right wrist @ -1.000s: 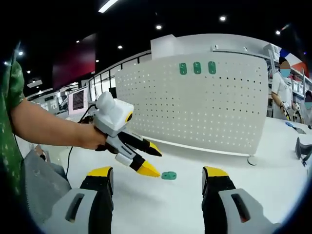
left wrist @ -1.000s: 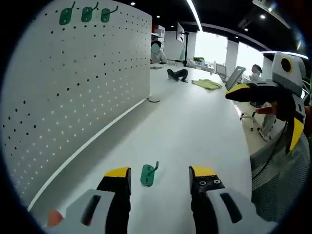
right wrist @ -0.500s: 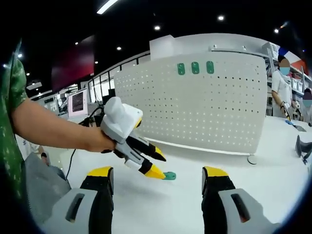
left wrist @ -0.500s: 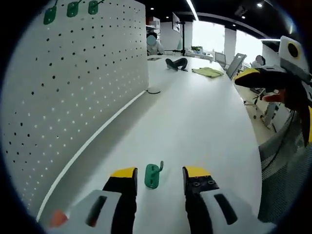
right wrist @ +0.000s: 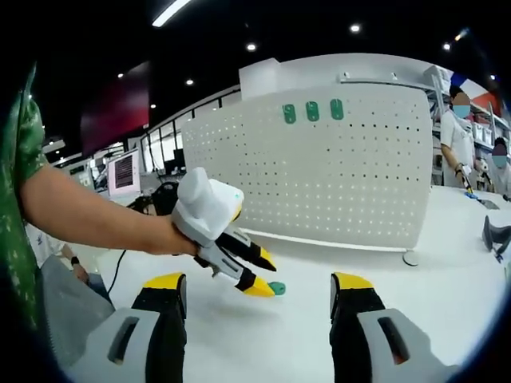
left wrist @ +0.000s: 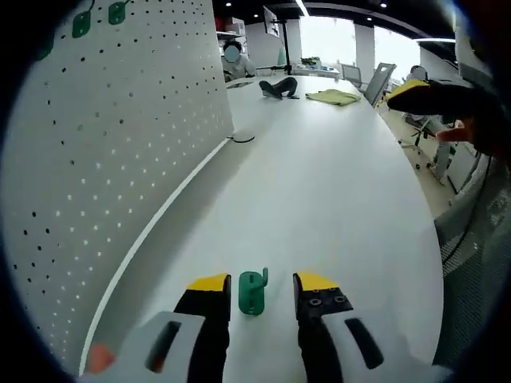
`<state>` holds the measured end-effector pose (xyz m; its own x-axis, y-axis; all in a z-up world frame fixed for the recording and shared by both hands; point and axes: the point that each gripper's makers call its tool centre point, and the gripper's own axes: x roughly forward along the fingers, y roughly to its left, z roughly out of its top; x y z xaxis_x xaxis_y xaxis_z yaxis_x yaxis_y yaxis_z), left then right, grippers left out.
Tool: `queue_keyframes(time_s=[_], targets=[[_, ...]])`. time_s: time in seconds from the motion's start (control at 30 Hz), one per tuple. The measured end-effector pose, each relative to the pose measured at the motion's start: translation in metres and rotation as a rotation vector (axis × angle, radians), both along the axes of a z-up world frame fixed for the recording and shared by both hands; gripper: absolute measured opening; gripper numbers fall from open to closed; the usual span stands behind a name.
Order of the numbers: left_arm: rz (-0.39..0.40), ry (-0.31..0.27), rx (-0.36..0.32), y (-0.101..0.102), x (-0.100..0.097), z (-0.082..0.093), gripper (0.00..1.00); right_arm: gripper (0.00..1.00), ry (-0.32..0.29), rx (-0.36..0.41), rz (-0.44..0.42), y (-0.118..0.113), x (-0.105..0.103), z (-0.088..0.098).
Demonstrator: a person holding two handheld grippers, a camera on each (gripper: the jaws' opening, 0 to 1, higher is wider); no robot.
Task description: Insert the hook assembly into the mounting plate slot until the hook locks in place.
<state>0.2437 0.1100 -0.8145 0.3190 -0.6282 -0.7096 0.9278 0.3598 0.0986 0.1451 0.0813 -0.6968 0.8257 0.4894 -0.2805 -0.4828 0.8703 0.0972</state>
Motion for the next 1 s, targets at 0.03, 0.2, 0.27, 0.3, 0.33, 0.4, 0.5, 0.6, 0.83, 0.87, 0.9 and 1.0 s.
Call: queue_keyframes(time_s=[0.03, 0.2, 0.27, 0.3, 0.33, 0.4, 0.5, 0.6, 0.83, 0.87, 0.9, 1.0], targets=[[-0.004, -0.002, 0.006, 0.000, 0.000, -0.001, 0.30, 0.74, 0.000, 0.001, -0.002, 0.000, 0.000, 0.000], [-0.017, -0.010, 0.028, -0.003, 0.001, -0.003, 0.26, 0.74, -0.001, 0.001, -0.010, -0.003, 0.001, 0.000], [-0.024, -0.020, 0.042, -0.003, 0.001, -0.005, 0.25, 0.74, -0.002, 0.002, -0.013, -0.003, 0.001, 0.001], [-0.031, -0.028, 0.054, -0.004, 0.002, -0.006, 0.25, 0.74, -0.002, 0.003, -0.015, -0.004, 0.001, 0.001], [-0.033, -0.029, 0.058, -0.004, 0.001, -0.007, 0.24, 0.74, -0.003, 0.002, -0.016, -0.004, 0.001, 0.001], [-0.038, -0.031, 0.070, -0.005, 0.000, -0.009, 0.23, 0.74, -0.004, 0.002, -0.018, -0.004, 0.001, 0.001], [-0.047, -0.037, 0.085, -0.006, -0.001, -0.012, 0.21, 0.74, -0.004, 0.000, -0.020, -0.005, 0.001, 0.001], [-0.050, -0.036, 0.093, -0.007, -0.001, -0.013, 0.20, 0.74, -0.005, 0.001, -0.022, -0.006, 0.002, 0.001], [-0.036, -0.043, 0.121, -0.004, 0.005, -0.017, 0.16, 0.74, -0.009, 0.003, -0.024, -0.007, 0.002, 0.002], [-0.036, -0.046, 0.126, -0.004, 0.006, -0.018, 0.16, 0.74, -0.009, 0.004, -0.025, -0.007, 0.002, 0.002], [-0.036, -0.048, 0.131, -0.004, 0.007, -0.018, 0.16, 0.74, -0.008, 0.005, -0.025, -0.007, 0.002, 0.002], [-0.036, -0.051, 0.143, -0.004, 0.007, -0.019, 0.14, 0.73, -0.009, 0.007, -0.027, -0.008, 0.002, 0.002]])
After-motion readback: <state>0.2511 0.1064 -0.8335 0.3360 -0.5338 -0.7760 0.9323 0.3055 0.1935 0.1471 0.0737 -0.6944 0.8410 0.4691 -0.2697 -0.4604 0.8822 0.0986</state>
